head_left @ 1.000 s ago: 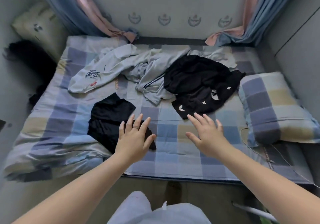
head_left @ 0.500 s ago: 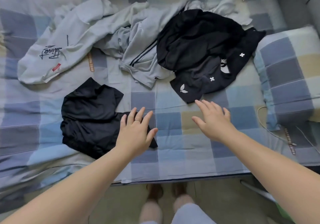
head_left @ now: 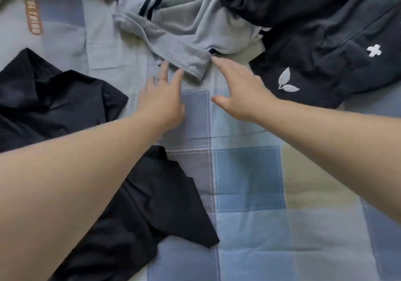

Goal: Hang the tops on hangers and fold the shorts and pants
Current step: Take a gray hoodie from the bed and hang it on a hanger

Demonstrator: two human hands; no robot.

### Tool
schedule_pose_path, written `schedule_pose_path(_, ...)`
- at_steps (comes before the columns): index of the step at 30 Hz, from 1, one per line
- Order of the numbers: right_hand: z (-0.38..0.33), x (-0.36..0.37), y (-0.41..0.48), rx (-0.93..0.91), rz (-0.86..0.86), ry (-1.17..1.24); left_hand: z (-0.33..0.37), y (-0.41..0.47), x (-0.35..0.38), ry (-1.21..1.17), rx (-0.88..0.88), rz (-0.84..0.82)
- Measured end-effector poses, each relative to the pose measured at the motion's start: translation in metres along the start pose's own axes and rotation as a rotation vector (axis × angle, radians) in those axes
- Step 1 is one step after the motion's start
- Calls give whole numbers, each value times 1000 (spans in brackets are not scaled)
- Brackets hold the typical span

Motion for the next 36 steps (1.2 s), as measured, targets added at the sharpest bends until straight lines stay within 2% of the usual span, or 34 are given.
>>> schedule_pose_path(2, -10, 11, 41, -35, 39, -49, -7, 49, -13, -36, 20, 50)
schedule_pose_path(6, -12, 52, 91, -19, -74, -104, -33, 116, -18, -73, -61, 8)
schedule_pose_path(11, -8, 32, 114, 25, 181, -73, -34, 126, -16, -153, -111, 215)
schedule_pose_path(14, -9, 25, 114, 53, 80, -157, -23, 124, -21, -157, -181, 178)
schedule_pose_path(17, -7, 18, 99, 70, -39, -231, -7, 103, -29, 17, -149, 151)
schedule_pose_path(20, -4, 25, 55, 27, -68, -278, 11, 61, -17, 69, -112, 86)
schedule_pose_path(25, 14, 68, -57, -85, -207, -319, 52, -44, 32, -3, -157, -88)
schedule_pose_path(32, 34, 91, -230, -78, -404, -283, 115, -199, 81, 17, -120, -369)
schedule_pose_path(36, 34, 101, -324, -49, -533, -227, 140, -291, 102, -18, -155, -545)
Point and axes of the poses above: each hand's wrist, its own y-axis towards the middle knuckle, its own x-axis out of the palm, z = x × y, the point moved 9 cm from there along y, towards the middle knuckle, and after that the axes turned 7 degrees about -y, right-handed, at the moved point
